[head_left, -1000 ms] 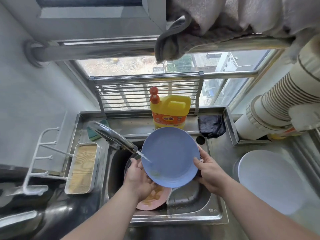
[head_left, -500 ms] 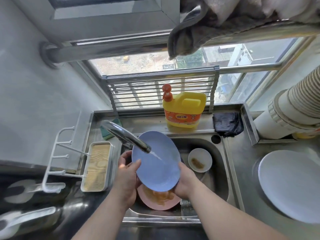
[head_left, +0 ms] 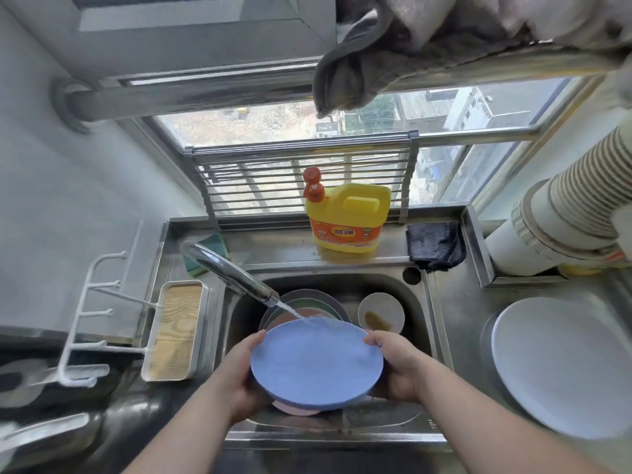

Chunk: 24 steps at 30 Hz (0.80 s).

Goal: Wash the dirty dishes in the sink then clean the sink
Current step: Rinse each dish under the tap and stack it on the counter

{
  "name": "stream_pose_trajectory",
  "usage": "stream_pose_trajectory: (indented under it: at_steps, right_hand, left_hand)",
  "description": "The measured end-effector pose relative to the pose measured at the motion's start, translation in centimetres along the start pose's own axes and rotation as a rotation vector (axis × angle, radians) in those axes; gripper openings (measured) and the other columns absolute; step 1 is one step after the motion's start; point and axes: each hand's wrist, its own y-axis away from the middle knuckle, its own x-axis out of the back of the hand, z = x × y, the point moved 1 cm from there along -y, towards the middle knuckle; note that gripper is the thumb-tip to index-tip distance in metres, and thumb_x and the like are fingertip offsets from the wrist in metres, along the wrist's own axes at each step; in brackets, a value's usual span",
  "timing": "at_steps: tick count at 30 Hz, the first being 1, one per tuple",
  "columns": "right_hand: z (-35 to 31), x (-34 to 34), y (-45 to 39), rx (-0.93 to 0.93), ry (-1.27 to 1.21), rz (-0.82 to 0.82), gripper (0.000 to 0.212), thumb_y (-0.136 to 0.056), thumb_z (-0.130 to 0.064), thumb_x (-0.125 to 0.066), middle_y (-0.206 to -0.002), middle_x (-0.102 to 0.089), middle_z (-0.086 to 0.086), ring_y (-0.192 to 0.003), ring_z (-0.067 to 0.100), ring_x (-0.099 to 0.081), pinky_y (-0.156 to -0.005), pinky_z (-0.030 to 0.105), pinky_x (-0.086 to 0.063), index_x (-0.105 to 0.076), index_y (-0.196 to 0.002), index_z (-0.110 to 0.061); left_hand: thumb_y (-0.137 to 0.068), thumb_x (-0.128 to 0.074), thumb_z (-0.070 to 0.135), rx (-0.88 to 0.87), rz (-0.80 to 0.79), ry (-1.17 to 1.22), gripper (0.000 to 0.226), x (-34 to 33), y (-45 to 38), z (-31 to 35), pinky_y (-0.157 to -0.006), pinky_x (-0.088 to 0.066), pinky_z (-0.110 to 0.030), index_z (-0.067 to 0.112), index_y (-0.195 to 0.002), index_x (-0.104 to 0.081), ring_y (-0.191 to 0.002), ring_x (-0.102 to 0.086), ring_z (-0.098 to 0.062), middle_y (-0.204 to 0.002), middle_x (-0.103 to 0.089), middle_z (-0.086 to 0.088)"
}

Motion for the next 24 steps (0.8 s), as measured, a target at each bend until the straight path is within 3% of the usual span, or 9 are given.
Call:
stream_pose_trajectory:
  at_steps: [2, 4, 6, 8, 12, 15, 18, 21, 24]
  right_hand:
    - [-0.1, 0.7, 0.5, -0.008, -0.054, 0.021, 0.043, -0.097, -0.014, -0.046, -0.114, -0.074, 0.019, -0.095, 0.036, -0.074, -0.075, 0.041, -0.062, -0.06, -0.137, -0.004]
    - [-0.2, 0.7, 1.1, -0.025, -0.084, 0.051, 0.039, -0.101, -0.013, -0.043, -0.112, -0.071, 0.024, -0.087, 0.04, -0.075, -0.06, 0.039, -0.063, -0.051, -0.137, -0.001]
    - [-0.1, 0.0, 1.8, -0.013, -0.101, 0.069, 0.036, -0.1, -0.008, -0.039, -0.116, -0.064, 0.028, -0.089, 0.051, -0.074, -0.043, 0.033, -0.057, -0.045, -0.135, -0.001]
    - [0.2, -1.0, 2.4, 0.053, -0.123, 0.103, 0.039, -0.097, -0.002, -0.035, -0.126, -0.056, 0.029, -0.103, 0.056, -0.067, -0.039, 0.032, -0.053, -0.043, -0.134, -0.006]
    - [1.8, -3.1, 3.2, 0.208, -0.119, 0.203, 0.047, -0.098, -0.002, -0.037, -0.125, -0.053, 0.019, -0.101, 0.044, -0.065, -0.06, 0.046, -0.064, -0.04, -0.139, -0.024]
    - [3.4, -4.3, 3.6, 0.306, -0.102, 0.247, 0.052, -0.096, -0.001, -0.041, -0.122, -0.058, 0.009, -0.102, 0.04, -0.065, -0.066, 0.051, -0.065, -0.041, -0.133, -0.038]
    - [3.6, -3.8, 3.7, 0.38, 0.008, 0.283, 0.05, -0.092, -0.003, -0.049, -0.119, -0.066, 0.005, -0.105, 0.034, -0.066, -0.071, 0.045, -0.063, -0.051, -0.128, -0.038]
    - [2.0, -2.3, 4.2, 0.384, 0.064, 0.26, 0.027, -0.092, -0.02, -0.056, -0.106, -0.069, 0.008, -0.087, 0.027, -0.065, -0.06, 0.032, -0.051, -0.063, -0.118, -0.028]
    - [0.3, -0.6, 4.9, 0.335, 0.137, 0.267, 0.017, -0.085, -0.036, -0.058, -0.068, -0.053, 0.001, -0.053, 0.016, -0.041, -0.048, 0.027, -0.03, -0.058, -0.088, -0.019]
  left_hand:
    - [-0.088, -0.069, 0.024, -0.008, 0.023, 0.088, 0.06, -0.4, -0.5, -0.8, -0.08, -0.063, -0.053, 0.012, -0.145, -0.062, -0.099, -0.076, -0.042, -0.128, -0.072, -0.02]
    - [-0.091, -0.064, 0.017, -0.031, 0.054, 0.197, 0.059, -0.7, -1.2, -1.9, -0.071, -0.061, -0.056, 0.019, -0.149, -0.053, -0.09, -0.076, -0.048, -0.132, -0.068, -0.024]
    - [-0.084, -0.064, 0.014, -0.04, 0.026, 0.278, 0.065, -1.2, -1.6, -3.4, -0.073, -0.061, -0.062, 0.011, -0.147, -0.05, -0.093, -0.074, -0.052, -0.135, -0.064, -0.029]
    - [-0.085, -0.062, 0.019, -0.039, 0.005, 0.297, 0.061, -2.1, -1.7, -4.7, -0.084, -0.058, -0.068, 0.002, -0.142, -0.051, -0.108, -0.069, -0.054, -0.132, -0.065, -0.032]
    - [-0.09, -0.063, 0.022, -0.206, 0.109, 0.301, 0.047, -4.0, -1.7, -6.8, -0.086, -0.061, -0.058, 0.012, -0.136, -0.059, -0.108, -0.069, -0.047, -0.128, -0.07, -0.027]
    - [-0.104, -0.049, 0.014, -0.349, 0.218, 0.227, 0.033, -4.1, -2.2, -7.0, -0.076, -0.06, -0.066, 0.031, -0.13, -0.062, -0.11, -0.068, -0.047, -0.127, -0.069, -0.017]
    - [-0.109, -0.046, 0.026, -0.27, 0.161, 0.117, 0.032, -2.9, -2.5, -5.8, -0.075, -0.054, -0.078, 0.042, -0.129, -0.066, -0.114, -0.067, -0.051, -0.126, -0.072, -0.01]
    - [-0.107, -0.053, 0.049, -0.134, 0.1, 0.01, 0.029, -1.4, -2.7, -4.3, -0.072, -0.058, -0.07, 0.034, -0.119, -0.075, -0.101, -0.075, -0.048, -0.12, -0.077, -0.011]
    - [-0.103, -0.03, 0.072, 0.026, 0.022, -0.048, 0.067, -0.2, -3.6, -3.1, -0.089, -0.059, -0.065, 0.029, -0.114, -0.081, -0.109, -0.074, -0.042, -0.125, -0.075, -0.014]
